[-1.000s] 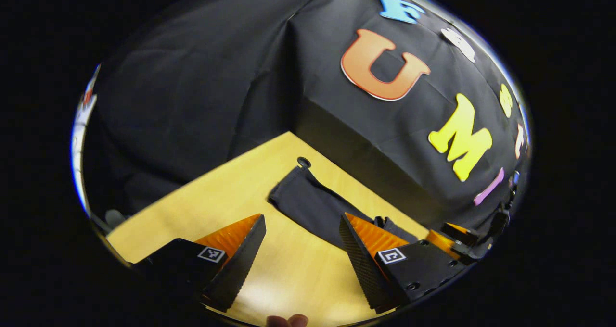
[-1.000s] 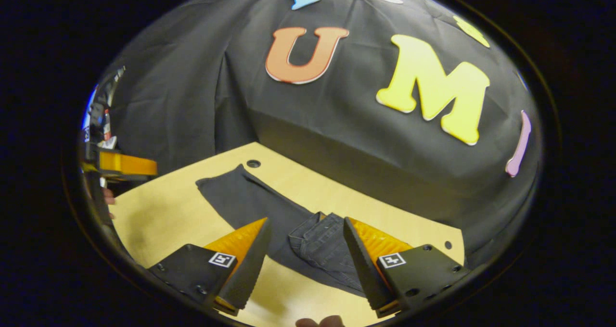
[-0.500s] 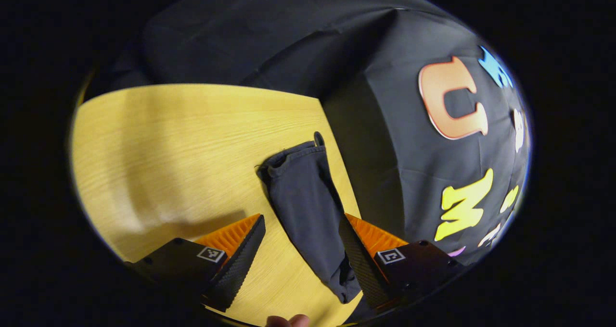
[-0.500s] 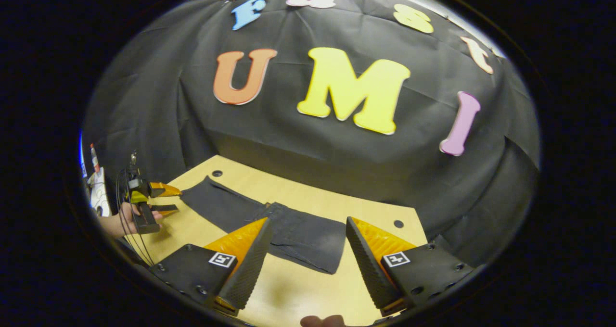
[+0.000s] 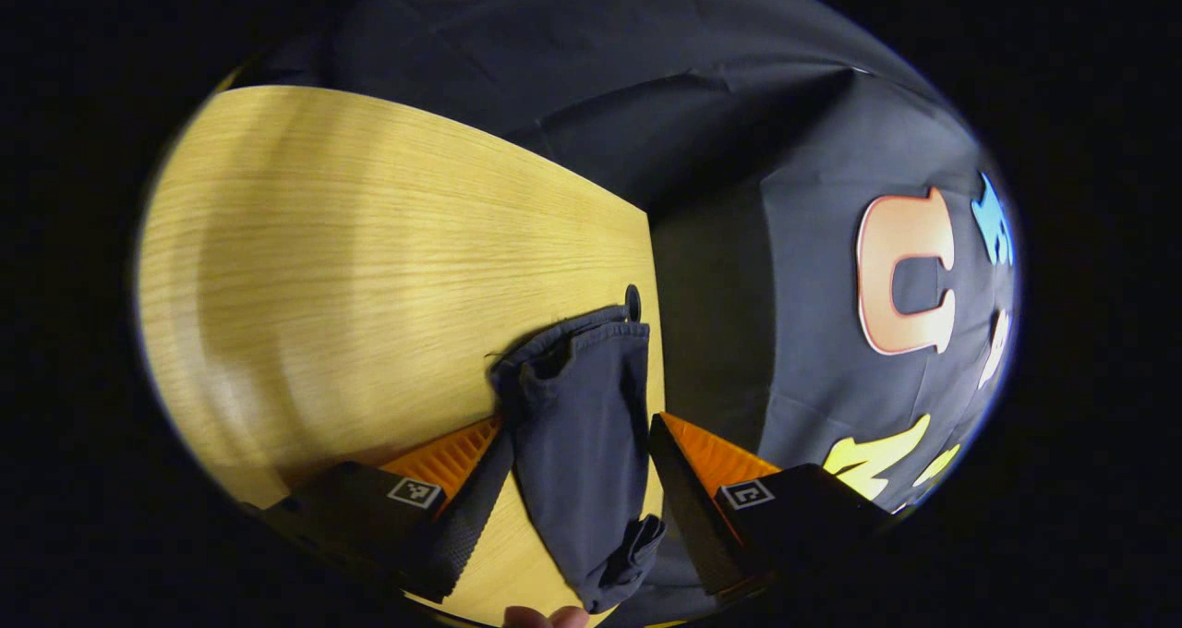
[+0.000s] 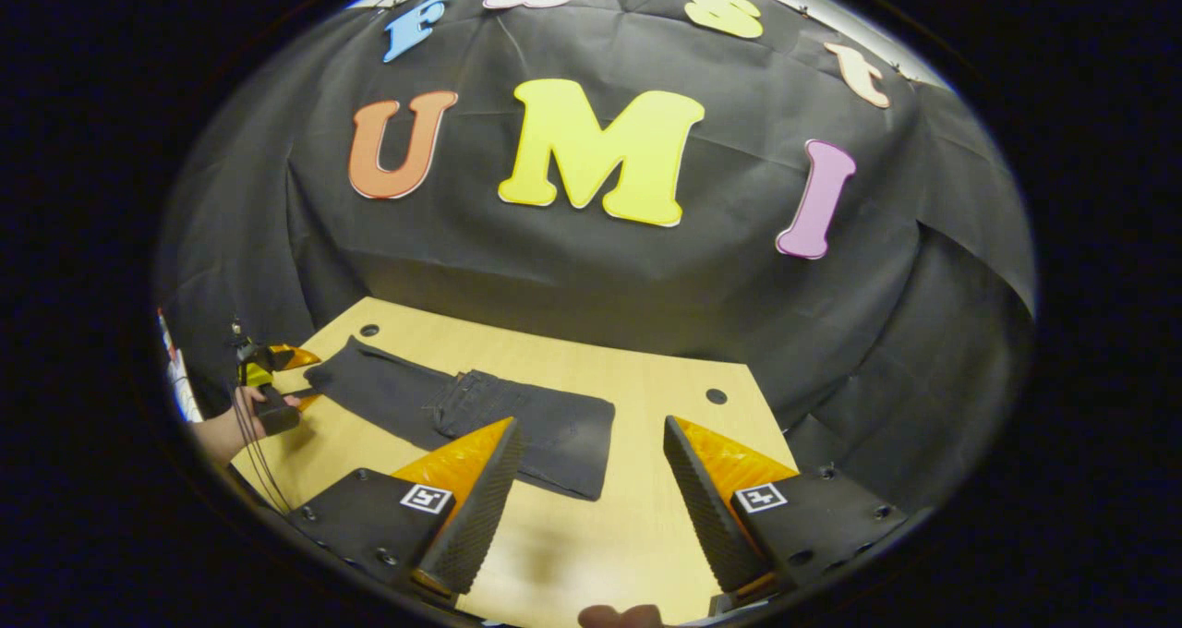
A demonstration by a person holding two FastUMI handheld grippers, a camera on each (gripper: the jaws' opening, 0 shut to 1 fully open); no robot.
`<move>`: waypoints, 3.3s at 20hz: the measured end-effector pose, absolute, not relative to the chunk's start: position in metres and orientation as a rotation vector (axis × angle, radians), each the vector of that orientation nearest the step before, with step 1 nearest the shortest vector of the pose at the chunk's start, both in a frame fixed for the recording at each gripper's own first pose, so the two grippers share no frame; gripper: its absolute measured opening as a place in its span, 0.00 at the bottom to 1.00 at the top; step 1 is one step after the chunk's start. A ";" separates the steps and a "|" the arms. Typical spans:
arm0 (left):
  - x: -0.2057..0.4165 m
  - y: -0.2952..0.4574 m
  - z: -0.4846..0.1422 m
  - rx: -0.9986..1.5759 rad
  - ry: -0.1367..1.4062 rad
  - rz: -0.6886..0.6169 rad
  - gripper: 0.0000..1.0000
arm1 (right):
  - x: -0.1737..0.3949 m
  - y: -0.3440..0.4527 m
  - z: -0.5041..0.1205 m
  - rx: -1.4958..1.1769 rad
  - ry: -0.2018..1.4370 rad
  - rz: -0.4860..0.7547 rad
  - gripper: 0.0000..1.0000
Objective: Grasp the waist and the cuffs of the jeans and fold them to make the two legs overlap; first hold the waist and fold one-third of the jeans toward the cuffs, then hold the cuffs and fold the remaining one-third in the same direction to finish folding.
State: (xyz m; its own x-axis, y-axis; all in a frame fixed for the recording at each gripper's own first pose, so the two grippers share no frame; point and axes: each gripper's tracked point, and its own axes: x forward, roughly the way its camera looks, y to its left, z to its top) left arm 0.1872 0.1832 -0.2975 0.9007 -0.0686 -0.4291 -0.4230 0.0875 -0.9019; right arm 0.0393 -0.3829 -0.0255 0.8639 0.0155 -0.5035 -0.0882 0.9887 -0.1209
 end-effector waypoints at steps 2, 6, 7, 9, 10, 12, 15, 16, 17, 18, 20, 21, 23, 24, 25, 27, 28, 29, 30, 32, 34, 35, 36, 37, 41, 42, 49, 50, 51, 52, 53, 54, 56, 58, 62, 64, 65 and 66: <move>0.195 0.180 -0.299 -1.436 0.410 0.254 0.94 | 0.035 -0.393 -0.025 -0.141 0.532 0.026 0.95; 0.219 0.177 -0.305 -1.399 0.403 0.234 0.75 | 0.027 -0.412 -0.034 -0.113 0.572 -0.023 0.93; 0.216 0.181 -0.305 -1.409 0.392 0.237 0.69 | 0.024 -0.414 -0.035 -0.110 0.577 -0.031 0.95; 0.218 0.181 -0.312 -1.404 0.391 0.252 0.55 | 0.019 -0.418 -0.035 -0.105 0.582 -0.040 0.95; 0.218 0.182 -0.316 -1.404 0.396 0.267 0.50 | 0.015 -0.420 -0.036 -0.101 0.586 -0.042 0.95; 0.219 0.182 -0.318 -1.409 0.399 0.285 0.16 | 0.008 -0.423 -0.037 -0.096 0.586 -0.045 0.95; 0.217 0.178 -0.302 -1.347 0.399 0.293 0.09 | -0.001 -0.430 -0.034 -0.101 0.563 -0.060 0.94; 0.218 0.174 -0.284 -1.317 0.372 0.266 0.08 | -0.005 -0.432 -0.032 -0.099 0.555 -0.060 0.95; 0.219 0.170 -0.262 -1.275 0.349 0.236 0.07 | -0.009 -0.434 -0.029 -0.095 0.545 -0.061 0.96; 0.220 0.162 -0.241 -1.227 0.332 0.207 0.06 | -0.013 -0.438 -0.026 -0.091 0.534 -0.064 0.97; 0.225 0.140 -0.194 -1.147 0.298 0.130 0.06 | -0.019 -0.446 -0.020 -0.080 0.510 -0.071 0.96; 0.229 0.123 -0.170 -1.114 0.284 0.087 0.06 | -0.022 -0.451 -0.018 -0.069 0.498 -0.074 0.97; 0.232 0.085 -0.128 -1.035 0.263 0.013 0.06 | -0.030 -0.462 -0.013 -0.052 0.477 -0.084 0.97; 0.232 0.063 -0.112 -0.987 0.255 -0.019 0.06 | -0.033 -0.469 -0.012 -0.048 0.473 -0.092 0.97; 0.235 0.041 -0.097 -0.942 0.250 -0.051 0.06 | -0.037 -0.476 -0.011 -0.039 0.468 -0.102 0.97; 0.236 -0.009 -0.077 -0.862 0.250 -0.116 0.06 | -0.047 -0.495 -0.008 -0.025 0.460 -0.131 0.95; 0.237 -0.035 -0.073 -0.823 0.255 -0.147 0.06 | -0.053 -0.502 -0.006 -0.021 0.456 -0.145 0.97; 0.240 -0.064 -0.070 -0.782 0.265 -0.176 0.06 | -0.060 -0.513 -0.007 -0.018 0.454 -0.164 0.97; 0.240 -0.091 -0.074 -0.741 0.274 -0.195 0.06 | -0.066 -0.522 -0.008 -0.016 0.456 -0.181 0.94; 0.240 -0.141 -0.087 -0.633 0.287 -0.217 0.06 | -0.078 -0.541 -0.011 -0.005 0.469 -0.221 0.95; 0.245 -0.193 -0.122 -0.516 0.306 -0.244 0.06 | -0.090 -0.562 -0.012 -0.005 0.487 -0.257 0.94; 0.246 -0.212 -0.142 -0.461 0.320 -0.264 0.06 | -0.094 -0.572 -0.014 -0.009 0.492 -0.273 0.94; 0.247 -0.231 -0.165 -0.409 0.341 -0.280 0.06 | -0.099 -0.582 -0.015 -0.018 0.503 -0.289 0.96; 0.246 -0.242 -0.187 -0.359 0.367 -0.287 0.06 | -0.102 -0.591 -0.020 -0.026 0.516 -0.299 0.95; 0.253 -0.268 -0.269 -0.224 0.454 -0.248 0.06 | -0.104 -0.614 -0.034 -0.039 0.573 -0.321 0.95; 0.258 -0.269 -0.283 -0.204 0.471 -0.227 0.06 | -0.104 -0.618 -0.036 -0.045 0.578 -0.321 0.95; 0.255 -0.289 -0.319 -0.097 0.528 -0.168 0.18 | -0.085 -0.624 -0.054 -0.025 0.607 -0.295 0.97; 0.252 -0.296 -0.320 -0.100 0.539 -0.191 0.21 | -0.083 -0.621 -0.055 -0.017 0.606 -0.289 0.97; 0.249 -0.307 -0.322 -0.110 0.552 -0.224 0.47 | -0.079 -0.620 -0.055 -0.012 0.602 -0.282 0.95; 0.246 -0.309 -0.324 -0.087 0.551 -0.214 0.74 | -0.077 -0.618 -0.054 -0.013 0.597 -0.277 0.95; 0.247 -0.308 -0.317 -0.068 0.547 -0.216 1.00 | -0.075 -0.615 -0.053 -0.013 0.591 -0.270 0.95; 0.244 -0.309 -0.313 -0.066 0.546 -0.223 1.00 | -0.073 -0.612 -0.052 -0.016 0.583 -0.264 0.95; 0.241 -0.307 -0.298 -0.086 0.535 -0.230 1.00 | -0.065 -0.604 -0.046 -0.016 0.558 -0.241 0.95; 0.231 -0.291 -0.265 -0.107 0.495 -0.226 1.00 | -0.051 -0.590 -0.037 -0.011 0.514 -0.209 0.95; 0.209 -0.233 -0.166 -0.115 0.363 -0.196 1.00 | -0.007 -0.531 0.000 -0.010 0.370 -0.083 0.97; 0.190 -0.194 -0.105 -0.114 0.286 -0.170 1.00 | 0.013 -0.494 0.030 -0.011 0.273 -0.017 0.95; 0.180 -0.181 -0.081 -0.114 0.248 -0.159 1.00 | 0.021 -0.479 0.045 -0.007 0.221 0.003 0.96; 0.171 -0.168 -0.055 -0.115 0.205 -0.145 1.00 | 0.028 -0.465 0.060 -0.003 0.169 0.013 0.97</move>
